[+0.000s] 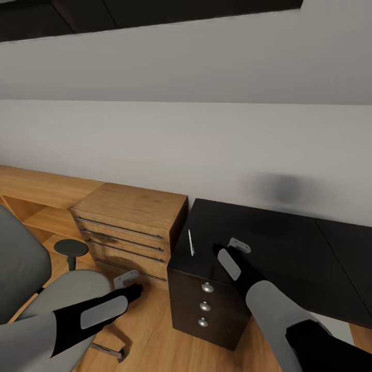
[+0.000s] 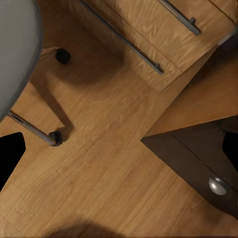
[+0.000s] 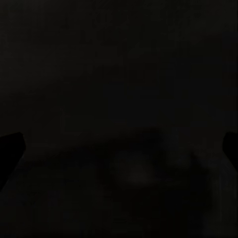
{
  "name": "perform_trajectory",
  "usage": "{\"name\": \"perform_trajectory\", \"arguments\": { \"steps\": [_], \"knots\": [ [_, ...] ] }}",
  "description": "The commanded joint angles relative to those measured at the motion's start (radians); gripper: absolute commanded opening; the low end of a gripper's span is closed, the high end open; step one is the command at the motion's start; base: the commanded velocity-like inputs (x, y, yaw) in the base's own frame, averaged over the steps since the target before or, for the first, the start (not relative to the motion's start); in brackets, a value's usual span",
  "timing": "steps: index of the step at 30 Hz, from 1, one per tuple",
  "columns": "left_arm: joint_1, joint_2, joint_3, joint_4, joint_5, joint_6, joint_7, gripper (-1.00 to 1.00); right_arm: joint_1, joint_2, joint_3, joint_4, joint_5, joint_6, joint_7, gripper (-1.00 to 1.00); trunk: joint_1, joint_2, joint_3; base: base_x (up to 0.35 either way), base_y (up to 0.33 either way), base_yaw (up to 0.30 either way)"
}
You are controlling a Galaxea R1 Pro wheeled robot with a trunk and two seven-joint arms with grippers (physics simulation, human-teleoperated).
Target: In the bedroom, organize the workspace by keeping the computer under the desk, ensuring the monitor is on the desk, placing the keyboard on the desk next to the monitor, placing the mouse on the desk next to the keyboard, moving the folder from the swivel chair onto the desk next to the mouse, stacking the notebook on top of the folder with the pen on top of the notebook, and positioning the swivel chair next to the desk.
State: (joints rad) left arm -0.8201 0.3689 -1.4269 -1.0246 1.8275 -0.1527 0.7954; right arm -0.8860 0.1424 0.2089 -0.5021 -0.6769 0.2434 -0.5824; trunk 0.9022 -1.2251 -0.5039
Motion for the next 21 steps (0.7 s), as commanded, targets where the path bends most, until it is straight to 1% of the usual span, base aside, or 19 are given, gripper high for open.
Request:
{"name": "perform_trajectory", "arguments": {
  "steps": [1, 3, 4, 5, 7, 8, 9, 11, 12, 14, 15, 16, 17, 18, 19, 20, 21],
  "knots": [
    [-0.002, 0.003, -0.004, -0.011, 0.009, -0.010, 0.001, 1.00, 0.000, -0.001, 0.007, -0.002, -0.003, 0.007, -0.007, 1.00, 0.000, -0.001, -0.001, 0.000, 0.000, 0.000],
    [-0.002, 0.012, -0.005, -0.030, 0.008, -0.010, 0.001, 1.00, 0.000, -0.001, 0.007, -0.003, 0.000, 0.009, -0.007, 1.00, 0.000, -0.001, -0.001, 0.000, 0.000, 0.000],
    [-0.002, 0.027, -0.006, -0.051, 0.008, -0.010, 0.001, 1.00, 0.000, -0.002, 0.008, -0.003, 0.002, 0.012, -0.007, 1.00, 0.000, -0.001, -0.001, 0.000, 0.000, 0.000],
    [-0.002, 0.036, -0.007, -0.063, 0.008, -0.011, 0.001, 1.00, 0.000, -0.003, 0.008, -0.003, 0.002, 0.014, -0.007, 1.00, 0.000, -0.001, -0.001, 0.000, 0.000, 0.000],
    [-0.002, 0.080, -0.010, -0.119, 0.007, -0.012, 0.001, 1.00, 0.001, -0.004, 0.009, -0.004, 0.004, 0.018, -0.007, 1.00, 0.000, -0.001, -0.001, 0.000, 0.000, 0.000],
    [-0.002, 0.138, -0.012, -0.190, 0.007, -0.015, 0.001, 1.00, 0.001, -0.004, 0.010, -0.004, 0.005, 0.026, -0.008, 1.00, 0.000, -0.001, -0.001, 0.000, 0.000, 0.015],
    [-0.002, 0.155, -0.012, -0.216, 0.008, -0.015, 0.001, 1.00, 0.001, -0.004, 0.011, -0.004, 0.006, 0.035, -0.009, 1.00, 0.000, -0.001, -0.001, 0.000, 0.000, 0.051],
    [-0.002, 0.170, -0.017, -0.241, 0.009, -0.016, 0.002, 1.00, 0.001, -0.003, 0.013, -0.004, 0.007, 0.055, -0.009, 1.00, 0.000, -0.001, -0.002, 0.000, 0.000, 0.109],
    [-0.002, 0.173, -0.021, -0.247, 0.009, -0.016, 0.002, 1.00, 0.001, -0.003, 0.016, -0.005, 0.007, 0.062, -0.009, 1.00, 0.000, -0.001, -0.003, 0.000, 0.000, 0.160],
    [-0.002, 0.178, -0.046, -0.257, 0.008, -0.016, 0.003, 1.00, 0.001, -0.003, 0.035, -0.005, 0.008, 0.078, -0.010, 1.00, 0.000, -0.001, -0.004, 0.000, 0.000, 0.196],
    [-0.002, 0.180, -0.061, -0.261, 0.007, -0.016, 0.003, 1.00, 0.001, -0.003, 0.060, -0.005, 0.009, 0.085, -0.009, 1.00, 0.000, -0.001, -0.004, 0.000, 0.000, 0.218],
    [-0.002, 0.181, -0.067, -0.263, 0.007, -0.016, 0.004, 1.00, 0.001, -0.003, 0.075, -0.005, 0.009, 0.087, -0.009, 1.00, 0.000, -0.001, -0.005, 0.000, 0.000, 0.224],
    [-0.002, 0.182, -0.076, -0.265, 0.006, -0.017, 0.004, 1.00, 0.001, -0.003, 0.108, -0.005, 0.009, 0.090, -0.009, 1.00, 0.000, -0.001, -0.006, 0.000, 0.000, 0.232],
    [-0.002, 0.182, -0.079, -0.266, 0.006, -0.017, 0.005, 1.00, 0.001, -0.003, 0.125, -0.006, 0.009, 0.091, -0.009, 1.00, 0.000, -0.001, -0.006, 0.000, 0.000, 0.235],
    [-0.002, 0.182, -0.084, -0.267, 0.006, -0.017, 0.005, 1.00, 0.001, -0.003, 0.157, -0.006, 0.009, 0.093, -0.008, 1.00, 0.000, -0.001, -0.007, 0.000, 0.000, 0.239],
    [-0.002, 0.183, -0.085, -0.267, 0.006, -0.017, 0.005, 1.00, 0.001, -0.003, 0.171, -0.006, 0.009, 0.093, -0.008, 1.00, 0.000, -0.001, -0.007, 0.000, 0.000, 0.240],
    [-0.002, 0.183, -0.088, -0.268, 0.006, -0.017, 0.005, 1.00, 0.001, -0.003, 0.194, -0.006, 0.009, 0.093, -0.008, 1.00, 0.000, -0.001, -0.008, 0.000, 0.000, 0.243]
  ]
}}
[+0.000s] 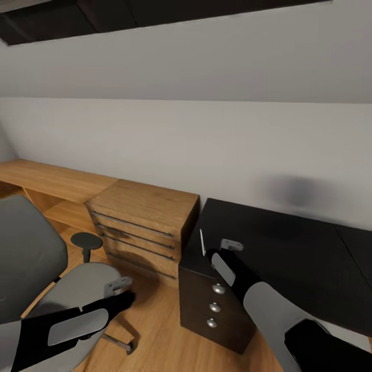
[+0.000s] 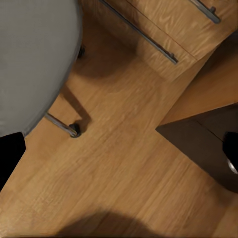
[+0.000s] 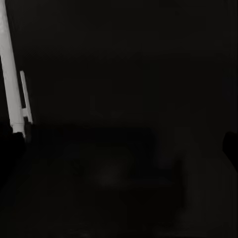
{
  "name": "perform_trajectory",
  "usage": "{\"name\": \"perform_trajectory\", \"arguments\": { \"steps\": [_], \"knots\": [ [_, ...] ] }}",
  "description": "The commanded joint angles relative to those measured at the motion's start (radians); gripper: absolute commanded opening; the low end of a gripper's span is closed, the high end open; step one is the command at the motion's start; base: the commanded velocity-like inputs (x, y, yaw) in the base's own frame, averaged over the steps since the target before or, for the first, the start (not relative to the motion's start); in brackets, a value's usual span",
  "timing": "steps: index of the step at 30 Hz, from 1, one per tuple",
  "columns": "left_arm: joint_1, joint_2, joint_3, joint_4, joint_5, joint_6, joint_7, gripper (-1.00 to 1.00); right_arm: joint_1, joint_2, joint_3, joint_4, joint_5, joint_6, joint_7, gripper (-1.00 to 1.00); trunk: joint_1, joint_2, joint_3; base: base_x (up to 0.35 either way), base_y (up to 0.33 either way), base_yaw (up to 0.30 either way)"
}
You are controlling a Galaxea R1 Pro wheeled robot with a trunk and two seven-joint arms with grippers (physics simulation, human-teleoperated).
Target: In the bedroom, organize the workspace by keeping the computer under the desk, ensuring the monitor is on the desk, placing the keyboard on the desk next to the monitor, placing the mouse on the desk next to the keyboard, moving the folder from the swivel chair onto the desk next to the mouse, stacking the notebook on top of the folder with the pen on top of the notebook, and positioning the swivel chair next to the desk.
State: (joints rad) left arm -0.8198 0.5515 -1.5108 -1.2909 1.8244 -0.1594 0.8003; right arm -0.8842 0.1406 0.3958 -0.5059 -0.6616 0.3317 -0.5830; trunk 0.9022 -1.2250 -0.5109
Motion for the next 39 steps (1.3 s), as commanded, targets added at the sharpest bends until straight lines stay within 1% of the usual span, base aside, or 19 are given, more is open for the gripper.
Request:
{"name": "perform_trajectory", "arguments": {
  "steps": [1, 2, 11, 13, 15, 17, 18, 20, 21, 22, 24, 26, 27, 29, 31, 34, 39],
  "knots": [
    [-0.002, 0.000, -0.005, -0.001, 0.009, -0.010, 0.000, 1.00, -0.001, -0.001, 0.016, -0.002, -0.006, 0.005, -0.008, 1.00, 0.000, -0.001, -0.002, 0.000, 0.000, 0.243],
    [-0.002, -0.001, -0.009, -0.002, 0.010, -0.010, 0.001, 1.00, -0.001, -0.001, 0.038, -0.002, -0.005, 0.006, -0.008, 1.00, 0.000, -0.001, -0.002, 0.000, 0.000, 0.245],
    [-0.002, -0.004, -0.011, -0.001, 0.010, -0.009, 0.004, 1.00, -0.001, -0.002, 0.051, -0.002, -0.004, 0.006, -0.008, 1.00, 0.000, -0.001, -0.008, 0.000, 0.000, 0.220],
    [-0.002, -0.004, -0.012, -0.001, 0.010, -0.009, 0.005, 1.00, -0.001, -0.002, 0.058, -0.001, -0.004, 0.006, -0.008, 1.00, 0.000, -0.001, -0.009, 0.000, 0.000, 0.076],
    [-0.002, -0.004, -0.012, -0.001, 0.010, -0.009, 0.005, 1.00, -0.001, -0.002, 0.072, -0.001, -0.002, 0.006, -0.008, 1.00, 0.000, -0.001, -0.009, 0.000, 0.000, 0.039],
    [-0.002, -0.007, -0.013, -0.001, 0.010, -0.009, 0.004, 1.00, -0.001, -0.003, 0.095, 0.000, 0.007, 0.006, -0.008, 1.00, 0.000, -0.001, -0.009, 0.000, 0.000, 0.020],
    [-0.002, -0.020, -0.014, -0.001, 0.011, -0.009, 0.005, 1.00, -0.001, -0.004, 0.121, 0.001, 0.030, 0.004, -0.008, 1.00, 0.000, -0.001, -0.009, 0.000, 0.000, 0.007],
    [-0.002, -0.029, -0.014, -0.001, 0.011, -0.009, 0.005, 1.00, -0.001, -0.004, 0.128, 0.002, 0.045, 0.003, -0.007, 1.00, 0.000, -0.001, -0.009, 0.000, 0.000, 0.005],
    [-0.002, -0.036, -0.014, -0.001, 0.010, -0.009, 0.005, 1.00, -0.001, -0.004, 0.133, 0.003, 0.061, 0.002, -0.006, 1.00, 0.000, -0.001, -0.009, 0.000, 0.000, 0.003],
    [-0.002, -0.042, -0.014, -0.001, 0.010, -0.009, 0.005, 1.00, -0.001, -0.004, 0.136, 0.003, 0.077, 0.001, -0.006, 1.00, 0.000, -0.001, -0.009, 0.000, 0.000, 0.002],
    [-0.002, -0.046, -0.017, -0.001, 0.010, -0.009, 0.005, 1.00, -0.001, -0.004, 0.138, 0.004, 0.093, 0.001, -0.005, 1.00, 0.000, -0.001, -0.009, 0.000, 0.000, 0.001],
    [-0.002, -0.054, -0.010, -0.012, 0.009, -0.012, 0.010, 1.00, -0.001, -0.016, 0.126, 0.015, 0.104, -0.007, 0.007, 1.00, 0.000, -0.001, -0.009, 0.000, 0.000, 0.000],
    [-0.002, -0.058, -0.012, -0.018, 0.009, -0.012, 0.010, 1.00, -0.001, -0.015, 0.121, 0.021, 0.110, -0.013, 0.012, 1.00, 0.000, -0.001, -0.009, 0.000, 0.000, 0.000],
    [-0.002, -0.058, -0.012, -0.029, 0.009, -0.012, 0.010, 1.00, -0.001, -0.015, 0.109, 0.032, 0.121, -0.016, 0.024, 1.00, 0.000, -0.001, -0.009, 0.000, 0.000, 0.000],
    [-0.002, -0.068, -0.018, -0.017, 0.009, -0.012, 0.007, 1.00, -0.001, -0.007, 0.116, 0.043, 0.112, -0.023, 0.023, 1.00, 0.000, -0.001, -0.009, 0.000, 0.000, 0.000],
    [-0.002, -0.071, -0.020, -0.010, 0.009, -0.012, 0.005, 1.00, -0.001, -0.009, 0.133, 0.045, 0.107, -0.031, 0.012, 1.00, 0.000, -0.001, -0.009, 0.000, 0.000, 0.000],
    [-0.002, -0.072, -0.021, -0.008, 0.009, -0.012, 0.005, 1.00, -0.001, -0.010, 0.141, 0.044, 0.104, -0.036, 0.006, 1.00, 0.000, -0.001, -0.009, 0.000, 0.000, 0.000]
  ]
}}
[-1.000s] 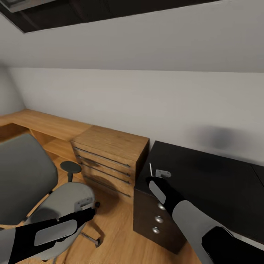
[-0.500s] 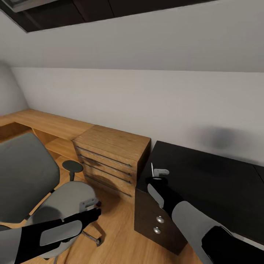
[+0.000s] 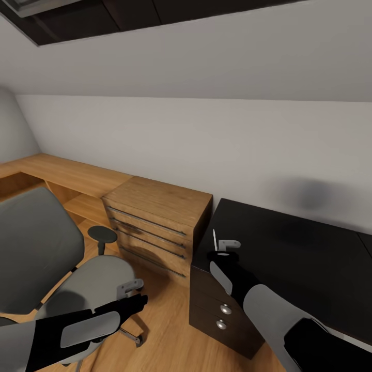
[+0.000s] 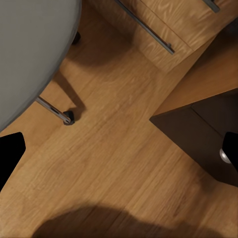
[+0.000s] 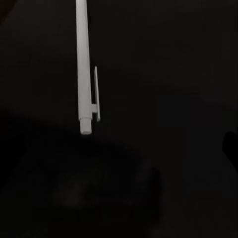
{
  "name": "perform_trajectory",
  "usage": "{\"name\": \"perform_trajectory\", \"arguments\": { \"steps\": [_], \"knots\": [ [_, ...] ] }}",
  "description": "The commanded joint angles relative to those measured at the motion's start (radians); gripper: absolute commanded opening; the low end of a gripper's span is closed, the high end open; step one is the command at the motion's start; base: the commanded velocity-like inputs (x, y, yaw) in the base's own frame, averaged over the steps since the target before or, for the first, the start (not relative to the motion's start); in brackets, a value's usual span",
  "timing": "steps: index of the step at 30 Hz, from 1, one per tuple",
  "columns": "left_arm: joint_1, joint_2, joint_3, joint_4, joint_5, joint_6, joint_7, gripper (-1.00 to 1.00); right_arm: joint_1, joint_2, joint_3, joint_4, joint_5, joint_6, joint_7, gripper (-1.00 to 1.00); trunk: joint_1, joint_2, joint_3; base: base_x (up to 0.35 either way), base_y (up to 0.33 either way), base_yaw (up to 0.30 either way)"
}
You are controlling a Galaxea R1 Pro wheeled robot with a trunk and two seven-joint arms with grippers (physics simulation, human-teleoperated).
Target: In the bedroom, organize the workspace by keeping the computer under the desk, ensuring the monitor is on the desk, placing the keyboard on the desk next to the monitor, placing the mouse on the desk next to the keyboard, moving the folder from the swivel chair onto the desk next to the mouse, stacking the notebook on top of the folder with the pen on top of the notebook, and positioning the swivel chair next to the desk.
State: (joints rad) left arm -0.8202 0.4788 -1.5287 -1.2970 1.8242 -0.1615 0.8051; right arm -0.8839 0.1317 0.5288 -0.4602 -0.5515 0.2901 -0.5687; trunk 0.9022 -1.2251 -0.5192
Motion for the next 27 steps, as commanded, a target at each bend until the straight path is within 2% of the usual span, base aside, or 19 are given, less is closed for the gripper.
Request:
{"name": "perform_trajectory", "arguments": {
  "steps": [1, 14, 27],
  "knots": [
    [-0.002, 0.000, -0.003, -0.001, 0.009, -0.010, 0.000, 1.00, -0.001, -0.001, 0.009, -0.001, -0.006, 0.006, -0.008, 1.00, 0.000, -0.001, -0.001, 0.000, 0.000, 0.000],
    [-0.002, 0.000, -0.004, 0.000, 0.009, -0.010, 0.000, 1.00, -0.001, -0.001, 0.011, -0.001, -0.007, 0.004, -0.010, 1.00, 0.000, -0.001, -0.001, 0.000, 0.000, 0.000],
    [-0.002, 0.000, -0.005, 0.000, 0.009, -0.010, -0.001, 1.00, -0.001, -0.001, 0.011, 0.000, -0.010, 0.006, -0.008, 1.00, 0.000, -0.001, -0.001, 0.094, 0.000, 0.000]
  ]
}}
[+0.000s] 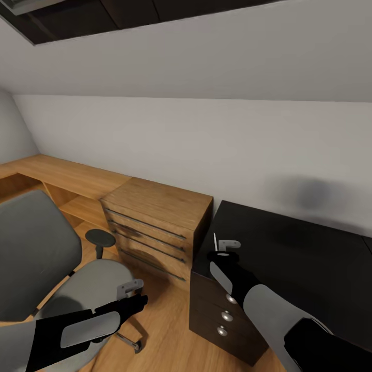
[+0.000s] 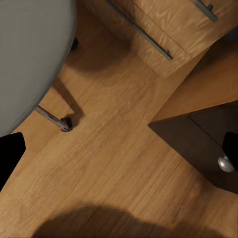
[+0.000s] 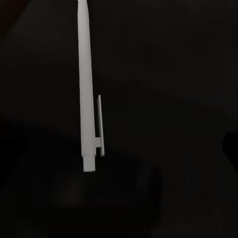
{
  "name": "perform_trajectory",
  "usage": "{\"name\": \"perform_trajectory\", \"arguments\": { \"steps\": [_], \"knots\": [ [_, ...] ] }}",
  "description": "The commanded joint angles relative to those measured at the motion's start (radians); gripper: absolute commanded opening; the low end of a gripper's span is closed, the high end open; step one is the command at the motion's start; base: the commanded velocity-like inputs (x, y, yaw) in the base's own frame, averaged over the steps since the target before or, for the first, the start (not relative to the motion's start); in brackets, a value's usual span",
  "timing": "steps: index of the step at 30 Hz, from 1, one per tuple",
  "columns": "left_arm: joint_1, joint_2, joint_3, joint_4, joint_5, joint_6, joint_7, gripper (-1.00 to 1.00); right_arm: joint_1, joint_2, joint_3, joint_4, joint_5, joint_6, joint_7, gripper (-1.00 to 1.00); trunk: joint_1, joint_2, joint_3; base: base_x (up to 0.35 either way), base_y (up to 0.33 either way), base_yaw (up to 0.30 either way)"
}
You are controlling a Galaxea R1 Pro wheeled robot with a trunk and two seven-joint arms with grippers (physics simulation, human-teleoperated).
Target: In the bedroom, organize the workspace by keeping the computer under the desk, ensuring the monitor is on the desk, placing the keyboard on the desk next to the monitor, placing the mouse on the desk next to the keyboard, moving the folder from the swivel chair onto the desk next to the mouse, stacking the notebook on top of the folder with the pen on top of the notebook, and positioning the swivel chair next to the desk.
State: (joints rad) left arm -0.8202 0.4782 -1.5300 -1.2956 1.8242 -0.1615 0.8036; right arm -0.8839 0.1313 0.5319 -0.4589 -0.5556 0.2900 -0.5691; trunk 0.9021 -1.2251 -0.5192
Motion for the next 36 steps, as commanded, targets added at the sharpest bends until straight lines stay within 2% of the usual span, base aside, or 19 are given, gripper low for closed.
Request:
{"name": "perform_trajectory", "arguments": {
  "steps": [1, 6, 16, 24, 32, 36],
  "knots": [
    [-0.002, 0.000, -0.004, -0.002, 0.009, -0.010, 0.000, 1.00, -0.001, -0.001, 0.008, -0.001, -0.006, 0.006, -0.008, 1.00, 0.000, -0.001, -0.001, 0.093, 0.000, 0.000],
    [-0.002, 0.000, -0.004, -0.001, 0.009, -0.009, -0.004, 1.00, -0.001, -0.001, 0.008, -0.001, -0.006, 0.008, -0.008, 1.00, 0.000, -0.001, -0.001, 0.186, 0.000, 0.000],
    [-0.002, 0.000, -0.004, -0.002, 0.009, -0.009, -0.006, 1.00, -0.001, -0.001, 0.008, -0.001, -0.008, 0.012, -0.007, 1.00, 0.000, -0.001, -0.001, 0.028, 0.000, 0.000],
    [-0.002, -0.001, -0.001, -0.036, 0.008, -0.009, 0.001, 1.00, -0.001, -0.001, 0.008, -0.001, -0.006, 0.014, 0.047, 1.00, 0.000, -0.001, -0.001, 0.000, 0.000, 0.000],
    [-0.002, -0.001, 0.000, -0.040, 0.007, -0.010, 0.003, 1.00, -0.001, -0.001, 0.007, -0.001, -0.006, 0.014, 0.054, 1.00, 0.000, -0.001, -0.001, 0.000, 0.000, 0.000],
    [-0.002, -0.001, 0.001, -0.040, 0.007, -0.010, 0.003, 1.00, -0.001, -0.001, 0.007, -0.001, -0.006, 0.015, 0.055, 1.00, 0.015, -0.029, -0.014, 0.000, 0.000, 0.000]
  ]
}}
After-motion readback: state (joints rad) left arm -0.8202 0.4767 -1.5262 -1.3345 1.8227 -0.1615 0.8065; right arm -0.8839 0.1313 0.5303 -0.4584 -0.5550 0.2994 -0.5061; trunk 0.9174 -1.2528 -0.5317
